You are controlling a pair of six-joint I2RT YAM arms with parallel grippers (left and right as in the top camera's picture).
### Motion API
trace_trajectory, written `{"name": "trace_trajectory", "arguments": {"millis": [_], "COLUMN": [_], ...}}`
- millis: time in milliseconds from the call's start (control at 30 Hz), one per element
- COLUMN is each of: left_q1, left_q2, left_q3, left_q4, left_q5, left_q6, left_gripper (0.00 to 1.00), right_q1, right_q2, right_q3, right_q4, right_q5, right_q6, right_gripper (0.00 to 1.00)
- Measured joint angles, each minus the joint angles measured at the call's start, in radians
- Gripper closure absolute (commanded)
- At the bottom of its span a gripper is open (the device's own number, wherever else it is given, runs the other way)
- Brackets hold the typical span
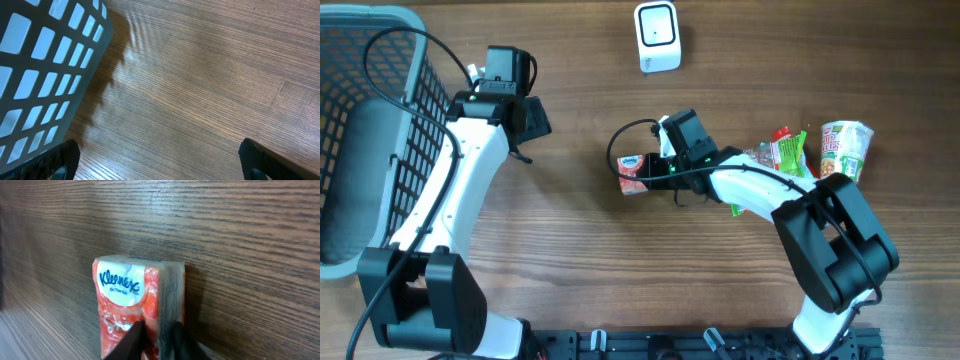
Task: Scan the item barcode
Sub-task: 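Grasp the Kleenex pack with the right gripper and lift it, then carry the Kleenex pack up to the scanner with the right gripper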
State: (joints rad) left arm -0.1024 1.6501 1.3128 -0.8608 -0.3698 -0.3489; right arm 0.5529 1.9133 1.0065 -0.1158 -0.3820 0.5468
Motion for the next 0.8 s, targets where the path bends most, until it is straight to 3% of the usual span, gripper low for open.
{"name": "trace_trajectory", "arguments": {"millis": [133,200,367,633,800], "left_q1": [0.000,0.000,0.000,0.000,0.000], "left_q2": [0.000,0.000,0.000,0.000,0.000], "left_q3": [0.000,0.000,0.000,0.000,0.000], "left_q4": [0.000,0.000,0.000,0.000,0.000], "left_q5": [0.000,0.000,0.000,0.000,0.000], "left_q6": [0.000,0.000,0.000,0.000,0.000], "left_gripper": [0.00,0.00,0.00,0.00,0.00], "right_q1": [0.000,-0.006,-0.052,-0.120,-0.211], "right_q2": [0.000,0.000,-0.007,-0.239,-0.335], "right_q3": [0.000,0.000,0.000,-0.002,-0.002], "right_q4": [0.002,0.002,-0.035,-0.177,-0.191], "right_q5": [-0.004,-0.021,-0.103,-0.137,-0.280], "right_q6": [0.006,0.006,-0.003,-0.058,-0.100], "right_gripper": [0.87,0.96,0.96,0.96,0.96]}}
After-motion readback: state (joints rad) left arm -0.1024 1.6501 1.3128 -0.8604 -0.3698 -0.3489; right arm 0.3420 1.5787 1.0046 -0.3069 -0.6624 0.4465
